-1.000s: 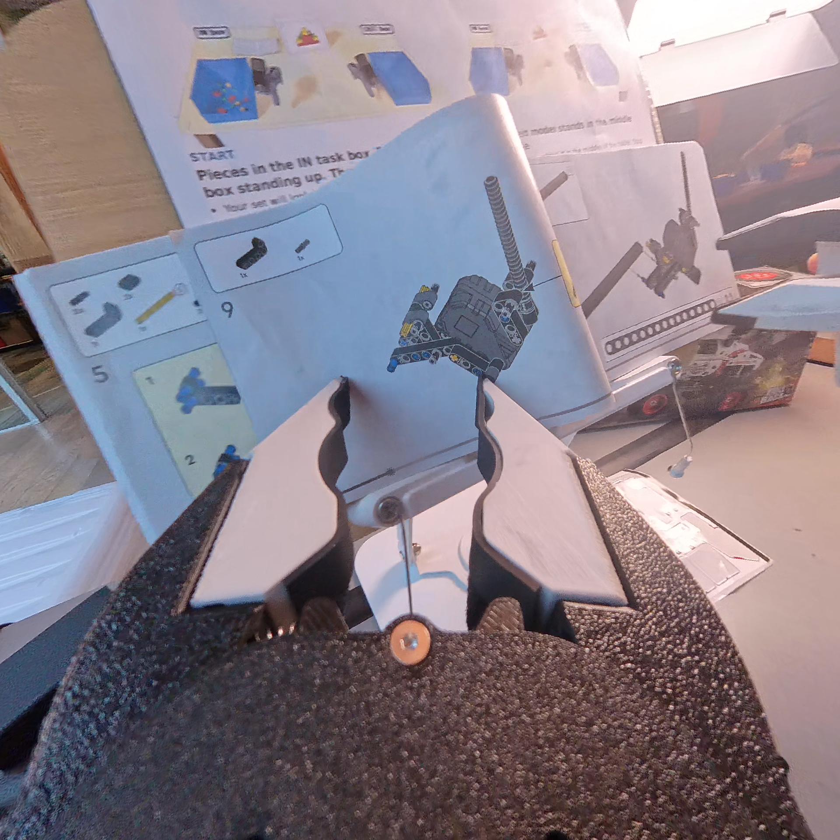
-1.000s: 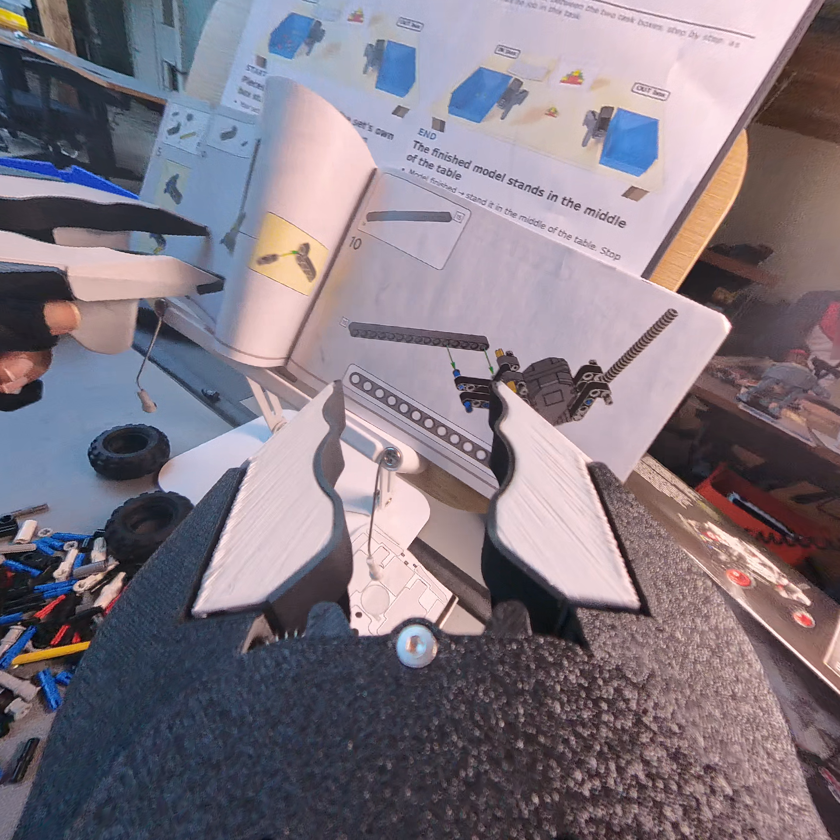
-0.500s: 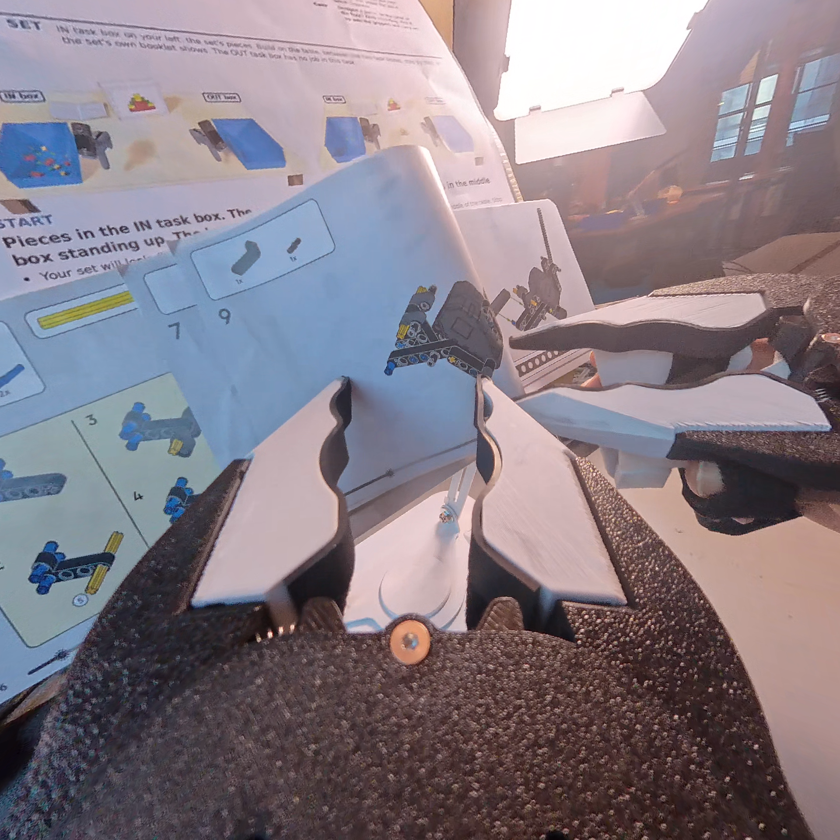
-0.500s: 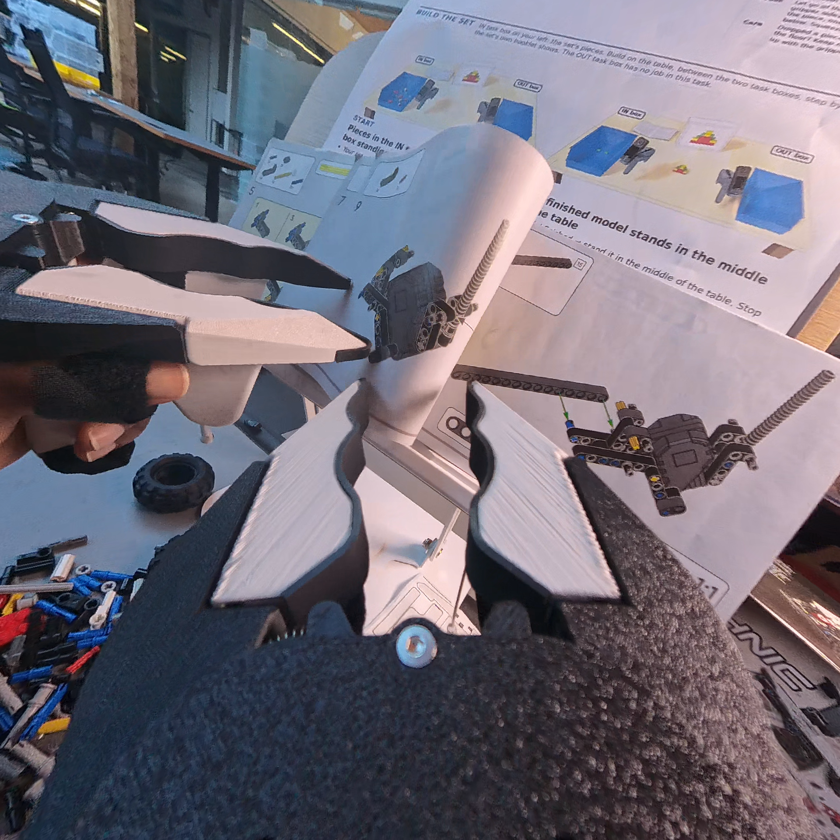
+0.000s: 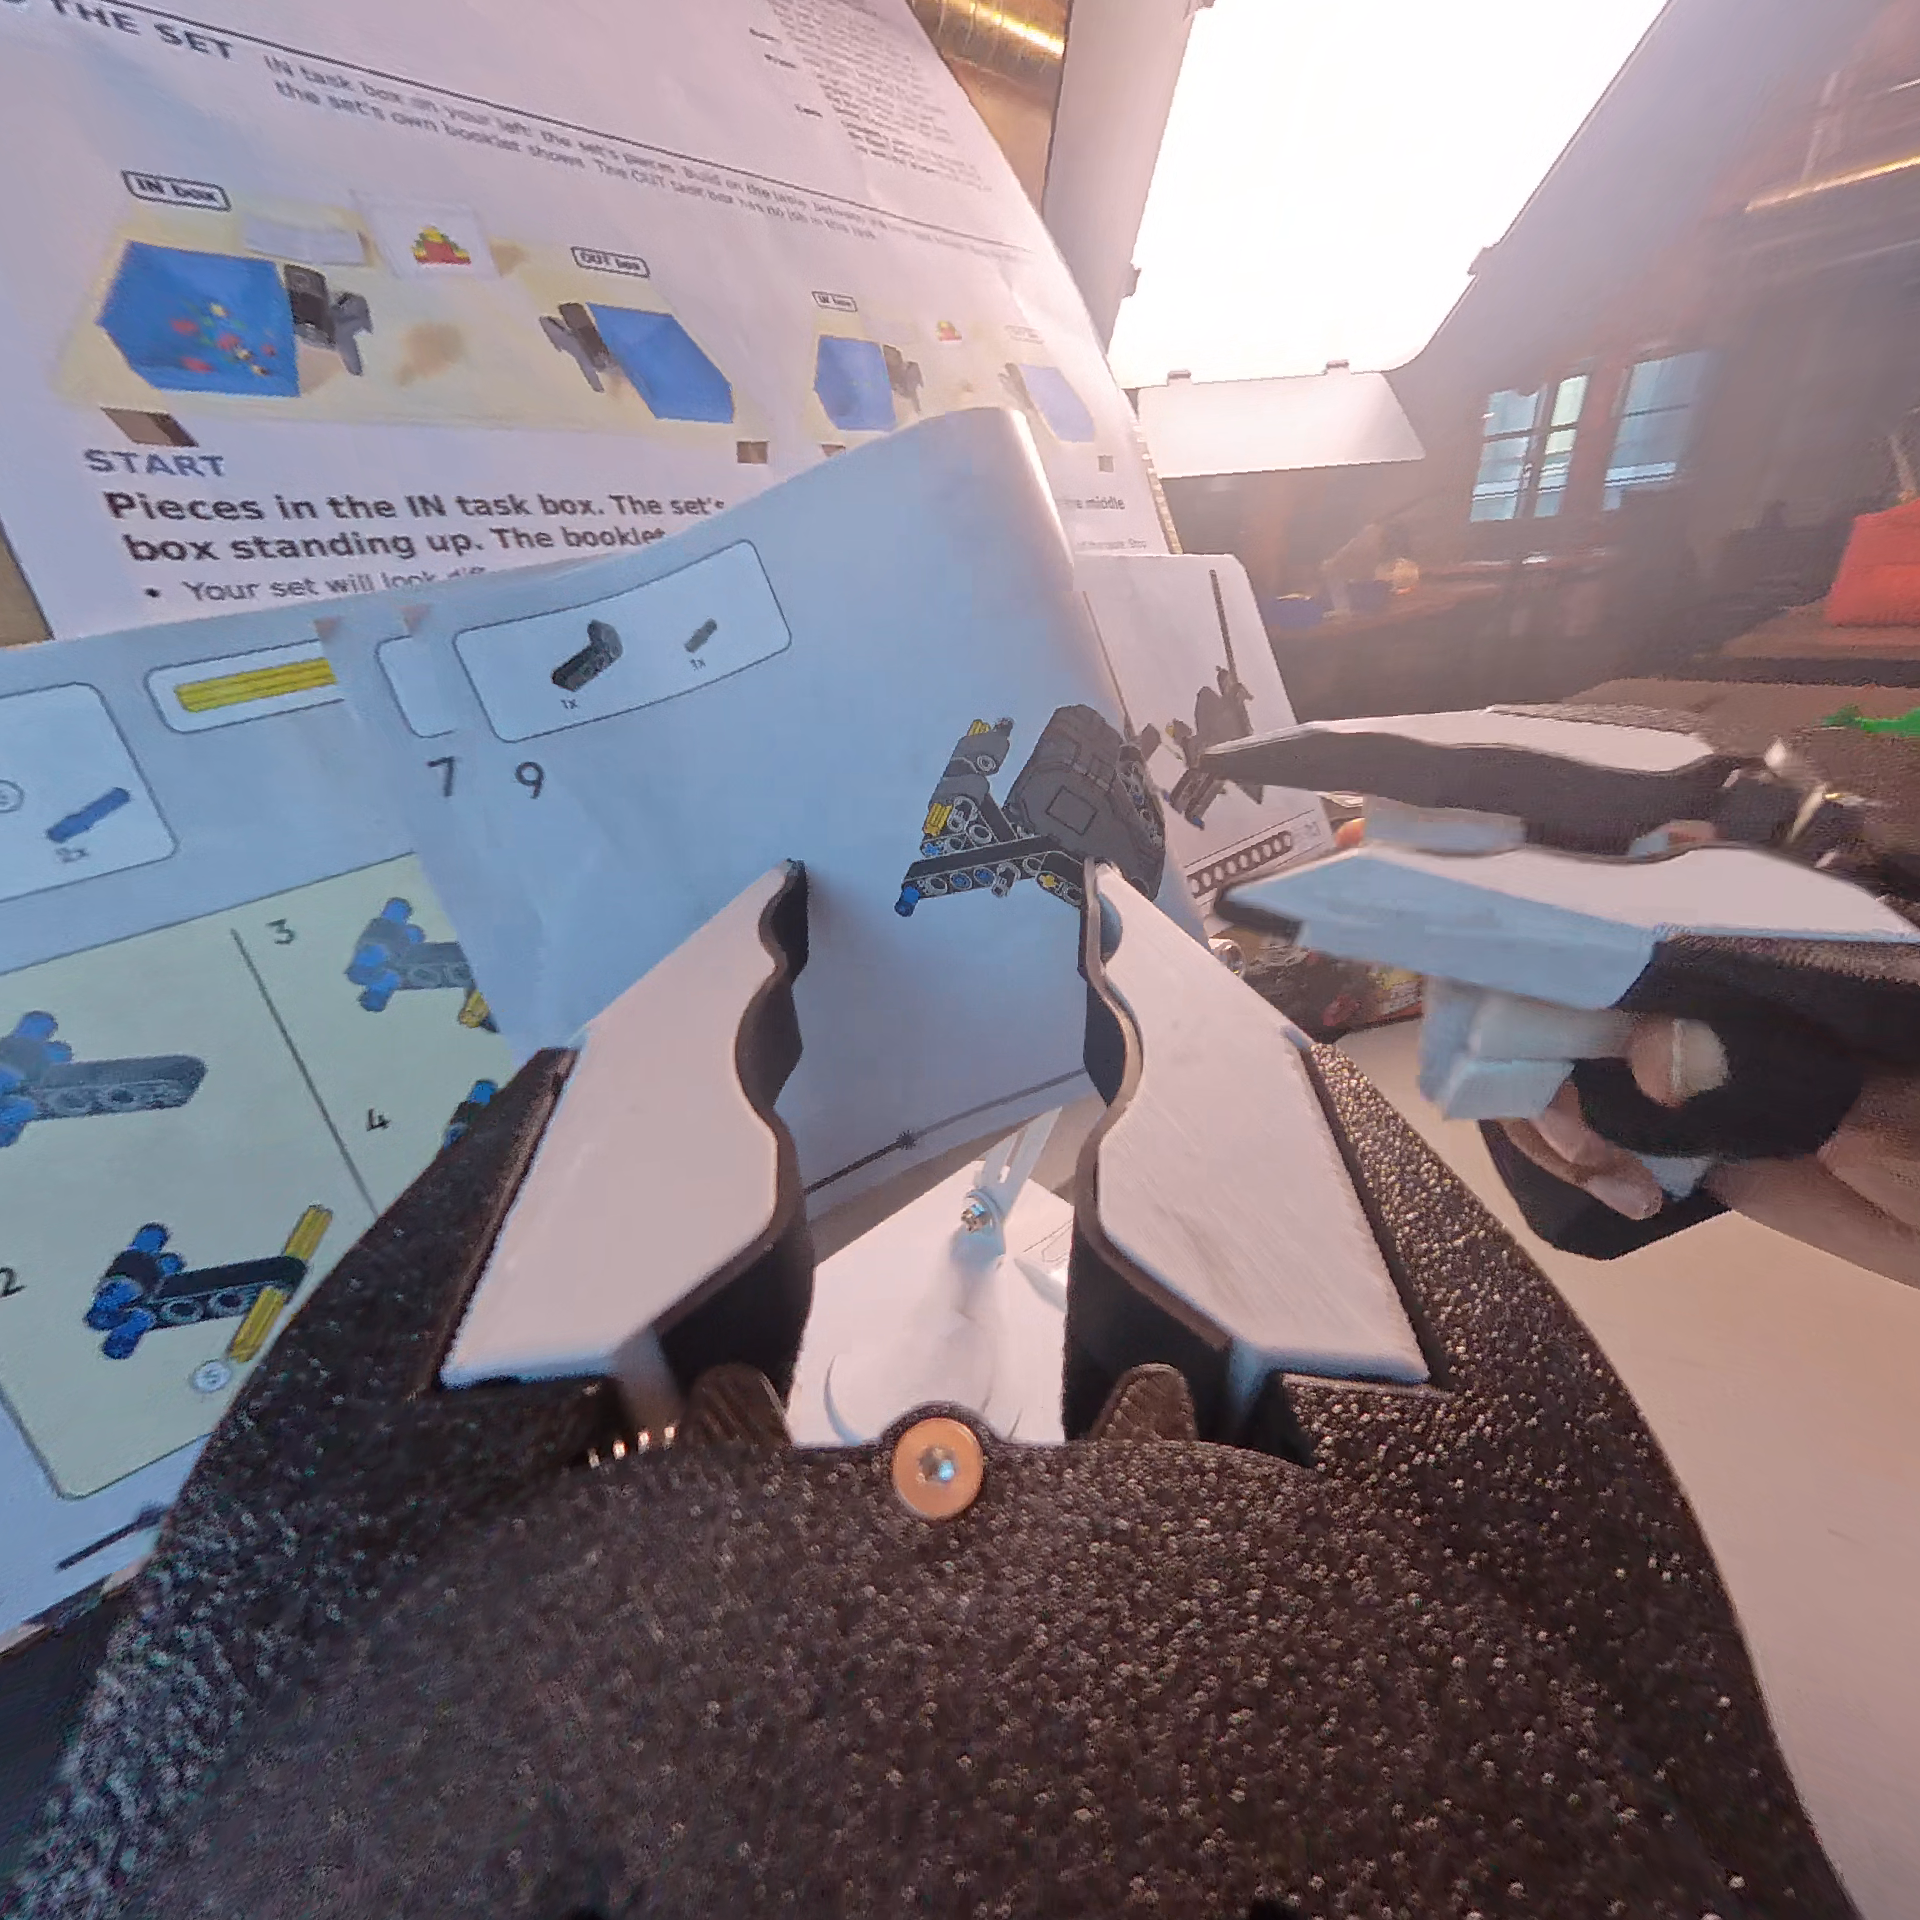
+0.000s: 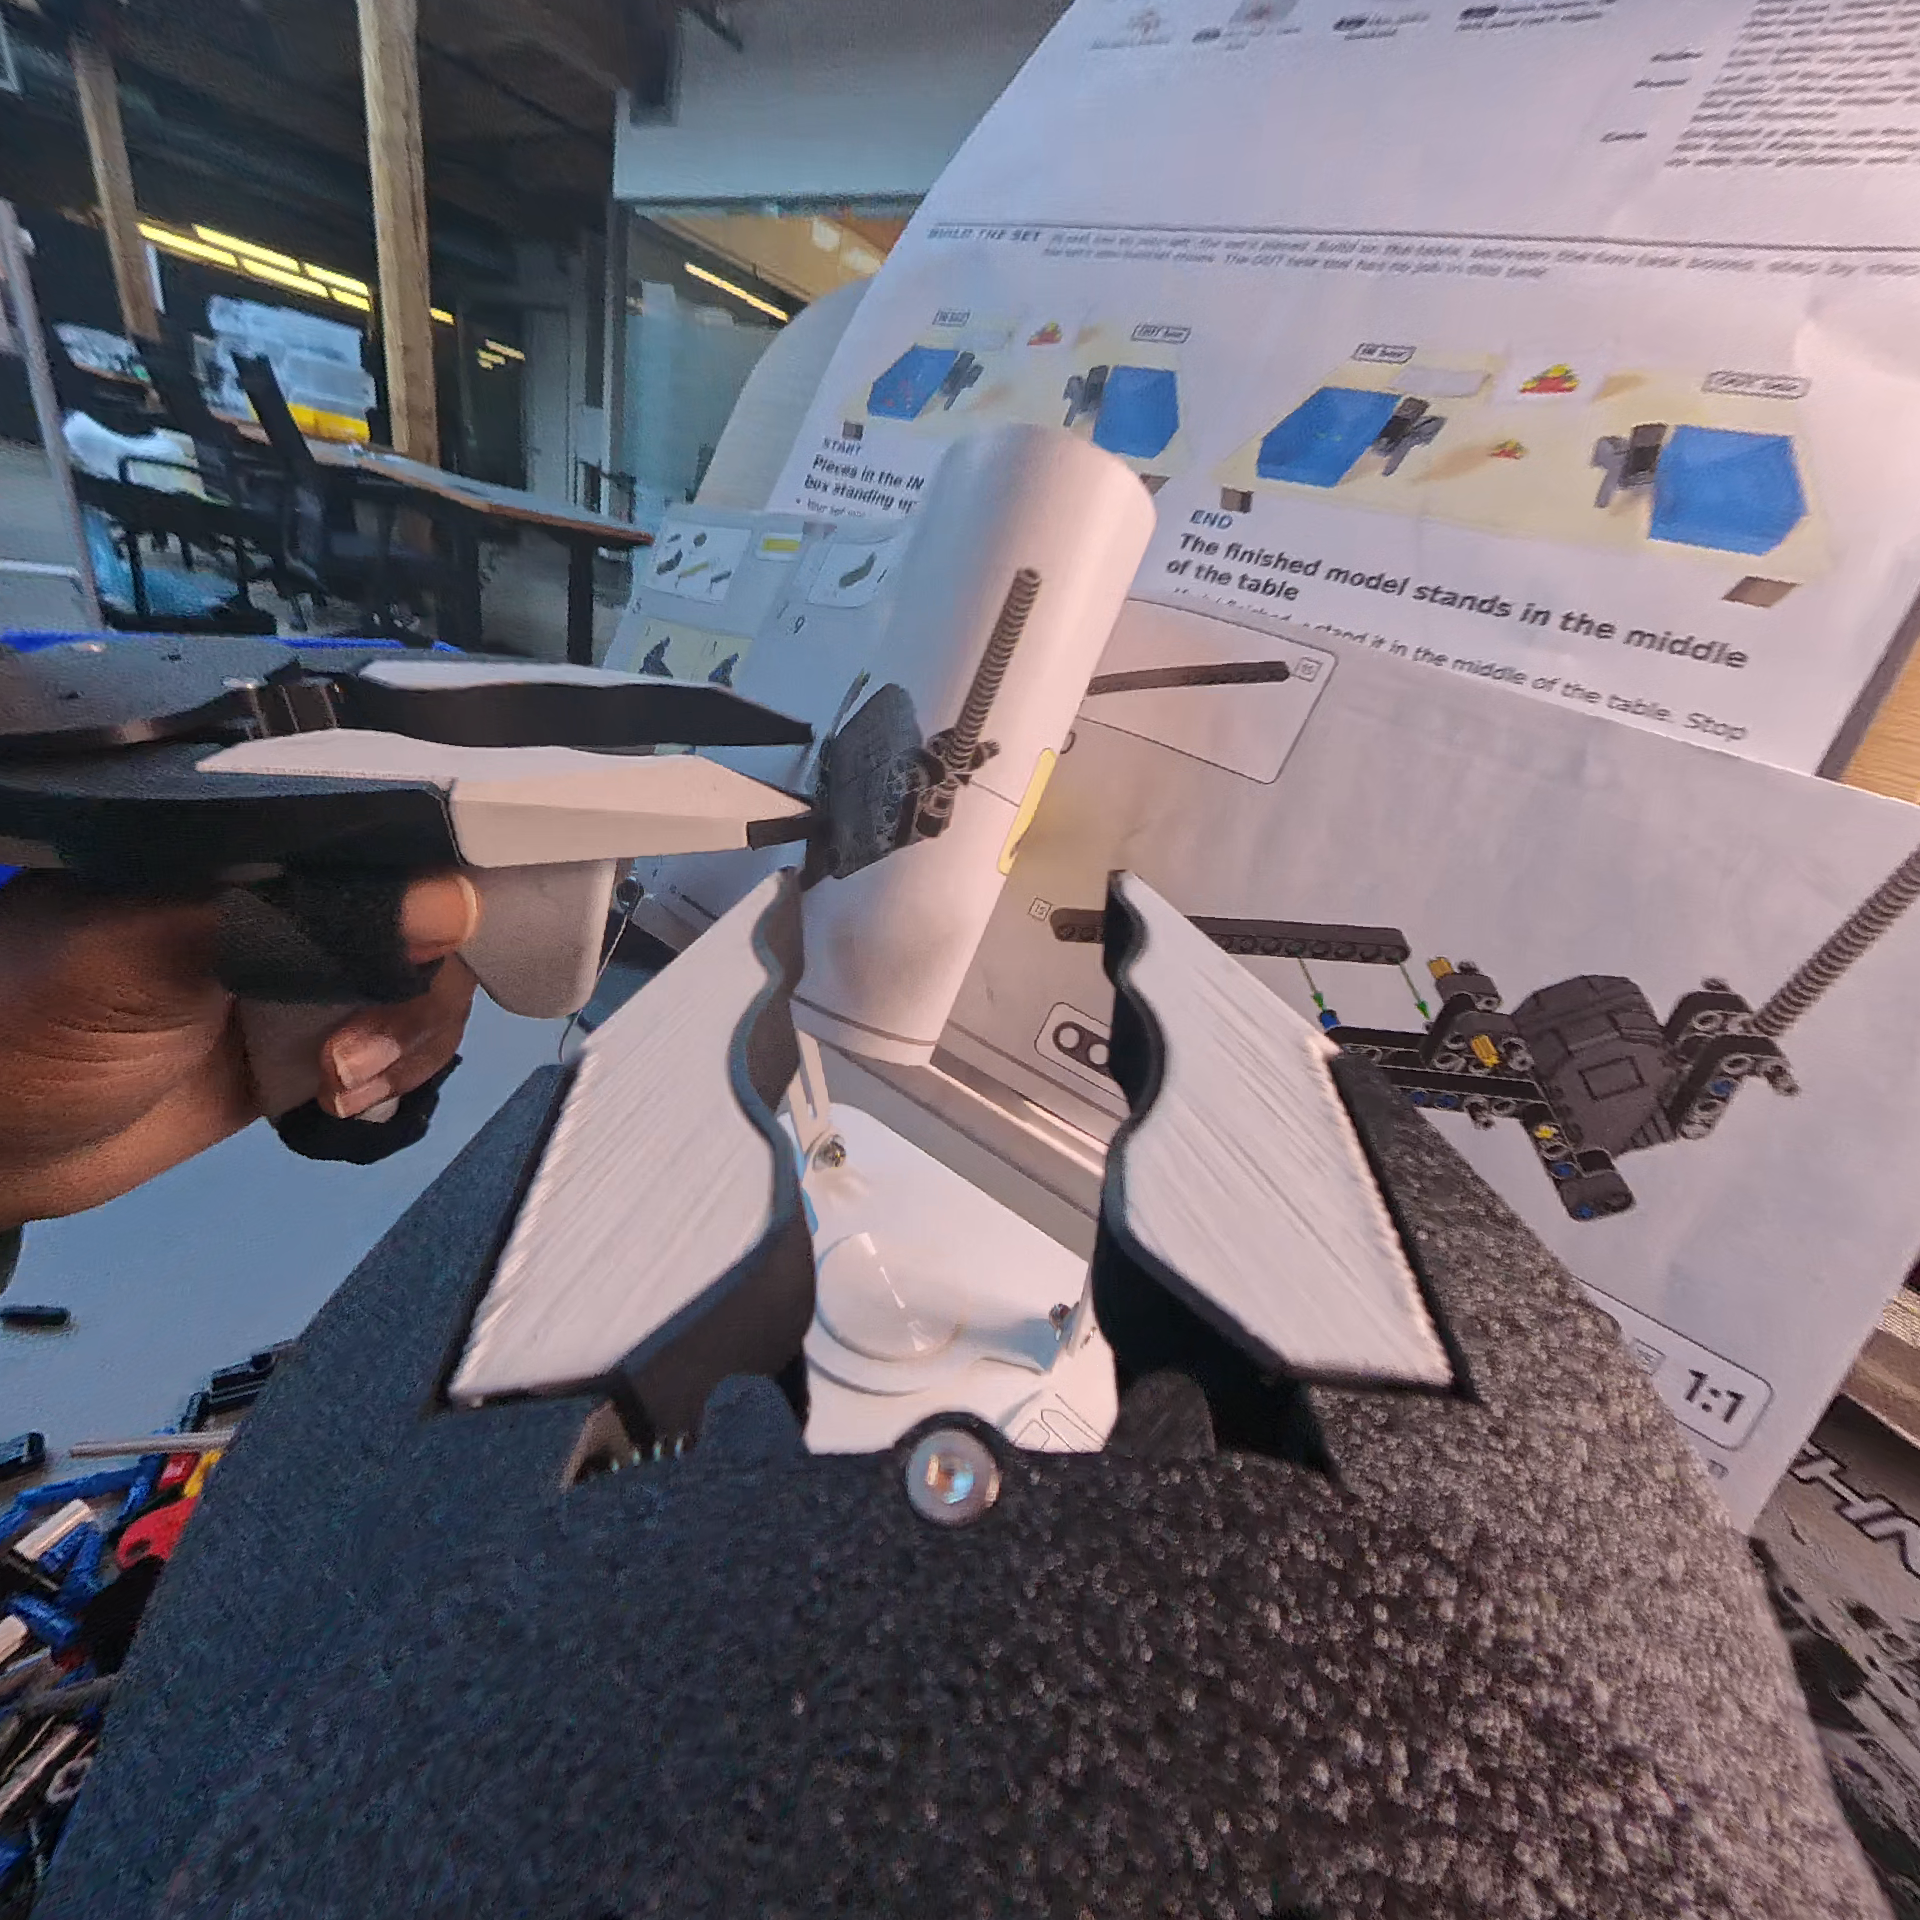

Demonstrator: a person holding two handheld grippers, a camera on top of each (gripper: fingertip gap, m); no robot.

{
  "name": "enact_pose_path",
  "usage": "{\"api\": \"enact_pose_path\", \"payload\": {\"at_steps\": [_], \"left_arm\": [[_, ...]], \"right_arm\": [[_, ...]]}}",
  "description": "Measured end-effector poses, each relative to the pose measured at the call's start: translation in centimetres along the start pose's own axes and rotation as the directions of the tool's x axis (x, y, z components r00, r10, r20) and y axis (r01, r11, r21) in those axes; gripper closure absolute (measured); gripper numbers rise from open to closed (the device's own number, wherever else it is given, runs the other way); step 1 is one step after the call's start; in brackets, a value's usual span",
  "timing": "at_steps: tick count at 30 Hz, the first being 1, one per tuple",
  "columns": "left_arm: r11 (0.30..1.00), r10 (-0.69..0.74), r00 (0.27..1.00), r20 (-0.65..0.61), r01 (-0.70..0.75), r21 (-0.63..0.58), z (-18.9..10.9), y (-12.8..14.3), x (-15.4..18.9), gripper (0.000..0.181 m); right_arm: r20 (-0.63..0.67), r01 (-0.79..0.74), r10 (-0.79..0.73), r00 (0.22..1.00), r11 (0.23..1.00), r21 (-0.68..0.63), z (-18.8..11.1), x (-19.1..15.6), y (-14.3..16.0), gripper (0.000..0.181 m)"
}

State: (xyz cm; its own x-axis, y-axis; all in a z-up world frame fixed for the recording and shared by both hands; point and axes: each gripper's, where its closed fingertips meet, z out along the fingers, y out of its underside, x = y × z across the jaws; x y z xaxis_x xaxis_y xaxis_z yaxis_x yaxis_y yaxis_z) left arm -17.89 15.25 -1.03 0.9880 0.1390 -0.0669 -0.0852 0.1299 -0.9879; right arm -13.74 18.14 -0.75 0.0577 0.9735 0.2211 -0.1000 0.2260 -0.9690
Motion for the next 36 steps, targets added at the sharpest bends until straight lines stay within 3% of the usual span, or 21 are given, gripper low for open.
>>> {"api": "enact_pose_path", "payload": {"at_steps": [1, 2, 6, 12, 17, 21, 24, 28, 31, 33, 36], "left_arm": [[1.0, -0.005, 1.0, -0.028, 0.006, 0.005, 0.1, -0.1, 0.5, 0.129], [1.0, -0.004, 0.998, -0.057, 0.004, 0.009, 0.1, -0.2, 1.1, 0.129], [0.998, 0.042, 0.997, -0.06, -0.04, 0.043, -0.3, -1.0, 1.3, 0.13], [1.0, -0.016, 1.0, 0.011, 0.016, 0.013, -0.6, -0.5, -1.5, 0.133], [1.0, 0.011, 1.0, 0.023, -0.01, -0.028, -0.5, 0.1, -1.7, 0.134], [0.997, 0.05, 0.998, 0.043, -0.047, -0.058, -0.4, 0.5, -2.0, 0.134], [0.997, 0.048, 0.998, 0.05, -0.044, -0.064, -0.4, 0.7, -2.3, 0.134], [0.996, 0.049, 0.996, 0.08, -0.042, -0.081, -0.5, 1.0, -3.1, 0.134], [0.995, 0.046, 0.992, 0.117, -0.035, -0.097, -0.7, 1.1, -4.2, 0.134], [0.995, 0.042, 0.986, 0.161, -0.027, -0.096, -1.1, 1.1, -5.2, 0.133], [0.996, 0.051, 0.97, 0.239, -0.031, -0.087, -1.9, 0.7, -7.2, 0.133]], "right_arm": [[-0.011, 0.019, -0.019, 1.0, 0.999, -0.037, 0.5, -0.1, 0.5, 0.115], [-0.047, 0.044, -0.048, 0.998, 0.996, -0.072, 0.8, 0.3, 1.2, 0.12], [-0.112, 0.031, -0.037, 0.993, 0.998, -0.055, 0.6, 2.3, 1.7, 0.16], [-0.119, -0.053, 0.05, 0.992, 0.998, -0.023, -0.2, 4.0, 1.4, 0.174], [-0.348, -0.099, 0.069, 0.935, 0.993, -0.069, -1.8, 9.1, 2.7, 0.171], [-0.524, -0.112, 0.189, 0.83, 0.978, 0.176, -6.7, 14.4, -1.6, 0.168], [-0.526, -0.023, 0.252, 0.812, 0.915, 0.402, -11.0, 15.6, -6.7, 0.165], [-0.49, 0.126, 0.165, 0.856, 0.853, 0.507, -13.2, 13.2, -11.2, 0.164], [-0.437, 0.263, -0.047, 0.898, 0.854, 0.449, -11.1, 9.0, -11.8, 0.173], [-0.32, 0.327, -0.211, 0.923, 0.869, 0.37, -8.2, 5.5, -10.0, 0.181], [-0.051, 0.325, -0.321, 0.946, 0.933, 0.151, -3.6, 1.5, -3.6, 0.181]]}}
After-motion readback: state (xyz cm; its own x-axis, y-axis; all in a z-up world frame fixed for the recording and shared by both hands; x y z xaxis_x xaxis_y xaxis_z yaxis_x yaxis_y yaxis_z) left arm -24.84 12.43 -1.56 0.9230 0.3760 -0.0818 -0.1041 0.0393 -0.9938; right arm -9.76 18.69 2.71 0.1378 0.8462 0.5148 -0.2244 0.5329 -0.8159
